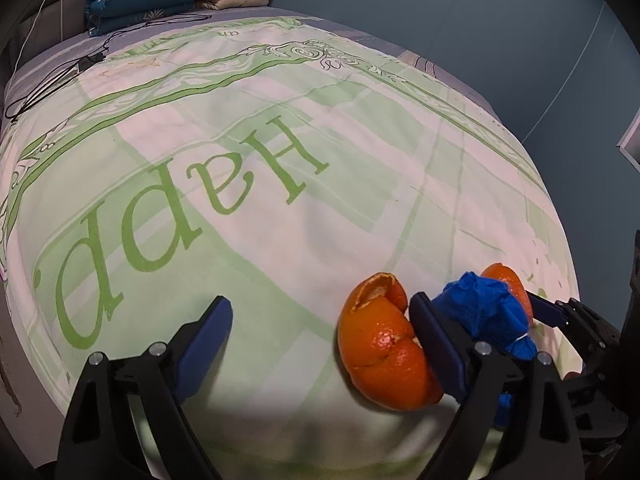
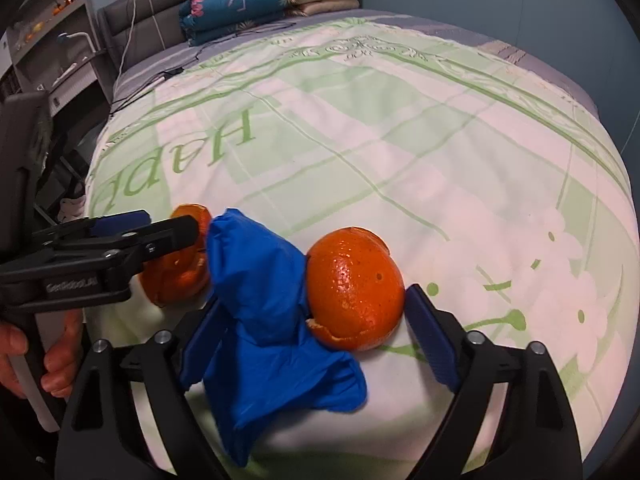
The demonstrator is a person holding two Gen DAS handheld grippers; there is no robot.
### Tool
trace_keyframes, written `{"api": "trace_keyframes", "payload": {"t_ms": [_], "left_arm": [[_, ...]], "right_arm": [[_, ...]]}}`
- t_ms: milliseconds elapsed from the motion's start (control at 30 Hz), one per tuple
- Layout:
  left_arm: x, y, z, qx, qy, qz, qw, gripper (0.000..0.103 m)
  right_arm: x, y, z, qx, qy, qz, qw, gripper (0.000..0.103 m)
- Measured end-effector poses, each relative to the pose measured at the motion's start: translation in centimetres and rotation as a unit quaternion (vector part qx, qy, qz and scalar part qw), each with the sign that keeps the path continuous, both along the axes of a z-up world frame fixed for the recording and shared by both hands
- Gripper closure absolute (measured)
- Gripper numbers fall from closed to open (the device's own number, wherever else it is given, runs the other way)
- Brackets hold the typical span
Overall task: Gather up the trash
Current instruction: 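Grasp an orange peel with the left tool while the right tool grasps the blue glove with peel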
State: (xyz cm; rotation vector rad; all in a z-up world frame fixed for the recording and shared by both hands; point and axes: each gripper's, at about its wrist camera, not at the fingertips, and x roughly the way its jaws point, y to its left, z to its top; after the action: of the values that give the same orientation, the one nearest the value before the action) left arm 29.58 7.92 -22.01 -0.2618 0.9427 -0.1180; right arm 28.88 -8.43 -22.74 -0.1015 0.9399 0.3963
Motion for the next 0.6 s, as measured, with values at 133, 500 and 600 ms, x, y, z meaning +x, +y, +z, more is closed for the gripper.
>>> {"api": "trace_keyframes", "payload": {"t_ms": [133,500,600], "left_arm": [[0.2,-0.3,-0.1,0.002,-0.002,-0.006,1.0000,0.021],[0.5,-1.7,-0.2,-0.012,-0.001,-0.041,0.9991,0.069],[0.2,-2.3,-0.1,0.001,-0.010,-0.047,0.9989,0.070]], "right_arm": [[0.3,0.0,-0.2,-0.007,-0.001,-0.003,1.000,0.034],[1.1,-0.6,-0.3,-0.018,0.003,-0.023,1.000,0.065],[1.2,-1.1,-0.2,-0.010,0.009,-0.033,0.999,0.068]]}}
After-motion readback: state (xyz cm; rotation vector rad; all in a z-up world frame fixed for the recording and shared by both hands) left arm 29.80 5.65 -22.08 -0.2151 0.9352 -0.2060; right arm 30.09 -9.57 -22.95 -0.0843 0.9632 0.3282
